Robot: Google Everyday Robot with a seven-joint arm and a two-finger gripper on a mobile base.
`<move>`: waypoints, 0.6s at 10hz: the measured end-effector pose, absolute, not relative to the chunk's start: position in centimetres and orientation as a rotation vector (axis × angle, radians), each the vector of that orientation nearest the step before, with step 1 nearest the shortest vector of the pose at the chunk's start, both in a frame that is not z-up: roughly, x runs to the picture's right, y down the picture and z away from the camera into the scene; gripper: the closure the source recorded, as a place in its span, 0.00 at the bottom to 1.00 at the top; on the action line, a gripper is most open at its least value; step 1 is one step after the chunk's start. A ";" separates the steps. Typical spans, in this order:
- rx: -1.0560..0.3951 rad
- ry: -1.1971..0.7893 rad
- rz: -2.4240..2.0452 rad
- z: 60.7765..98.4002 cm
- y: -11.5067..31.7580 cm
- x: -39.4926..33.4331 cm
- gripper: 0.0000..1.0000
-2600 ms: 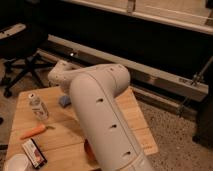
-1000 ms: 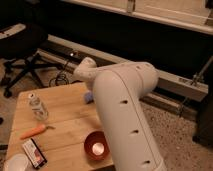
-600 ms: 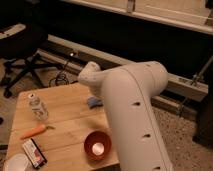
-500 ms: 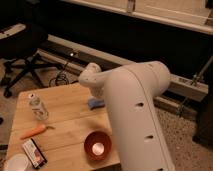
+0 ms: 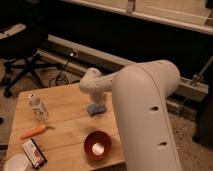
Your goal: Wipe the white sponge on the table
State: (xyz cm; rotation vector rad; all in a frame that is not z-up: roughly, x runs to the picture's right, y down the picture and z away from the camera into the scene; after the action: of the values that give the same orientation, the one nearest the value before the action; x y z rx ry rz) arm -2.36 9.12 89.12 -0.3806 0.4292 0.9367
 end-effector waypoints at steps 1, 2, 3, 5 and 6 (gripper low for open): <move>-0.398 0.420 0.915 88.7 10.1 -2.8 0.85; -0.416 0.408 0.890 88.4 11.0 -3.5 0.85; -0.431 0.392 0.868 88.1 11.6 -4.4 0.85; -0.462 0.352 0.810 87.4 12.9 -6.9 0.85; -0.473 0.336 0.787 87.1 13.4 -7.9 0.85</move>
State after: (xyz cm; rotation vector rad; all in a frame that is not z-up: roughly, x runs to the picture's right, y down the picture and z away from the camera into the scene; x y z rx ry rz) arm -7.93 13.39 87.12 -0.4730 0.3359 0.7872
